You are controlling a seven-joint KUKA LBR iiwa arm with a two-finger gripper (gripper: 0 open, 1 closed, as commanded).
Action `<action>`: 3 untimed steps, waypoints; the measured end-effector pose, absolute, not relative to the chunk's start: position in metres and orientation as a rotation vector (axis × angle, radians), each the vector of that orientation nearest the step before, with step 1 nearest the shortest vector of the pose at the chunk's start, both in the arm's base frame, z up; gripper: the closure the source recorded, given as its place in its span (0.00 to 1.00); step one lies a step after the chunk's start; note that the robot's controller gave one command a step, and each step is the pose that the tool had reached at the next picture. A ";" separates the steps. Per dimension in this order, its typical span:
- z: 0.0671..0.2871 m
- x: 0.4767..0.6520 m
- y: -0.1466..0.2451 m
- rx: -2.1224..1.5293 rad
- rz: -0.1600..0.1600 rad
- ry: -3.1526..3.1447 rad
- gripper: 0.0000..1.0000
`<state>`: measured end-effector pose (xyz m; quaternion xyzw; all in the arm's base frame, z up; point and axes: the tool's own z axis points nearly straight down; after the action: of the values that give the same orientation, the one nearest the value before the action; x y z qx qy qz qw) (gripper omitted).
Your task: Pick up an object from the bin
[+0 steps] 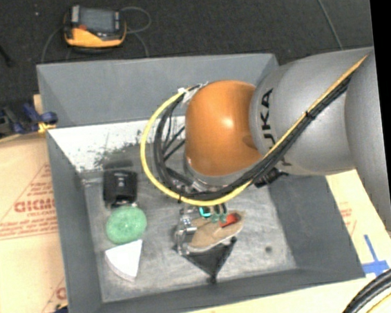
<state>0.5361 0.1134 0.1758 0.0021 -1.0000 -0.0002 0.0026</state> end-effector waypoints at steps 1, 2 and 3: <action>0.180 0.538 0.113 0.002 -0.002 -3.144 0.00; 0.129 0.559 0.091 0.082 -0.002 -3.151 0.00; 0.085 0.568 0.028 -0.190 -0.010 -3.128 1.00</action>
Offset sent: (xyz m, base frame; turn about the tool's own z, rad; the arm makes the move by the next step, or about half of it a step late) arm 0.0396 -0.0470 -0.1058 -0.0948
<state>0.5680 0.0276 0.0847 -0.0605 -0.9982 -0.0032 0.0040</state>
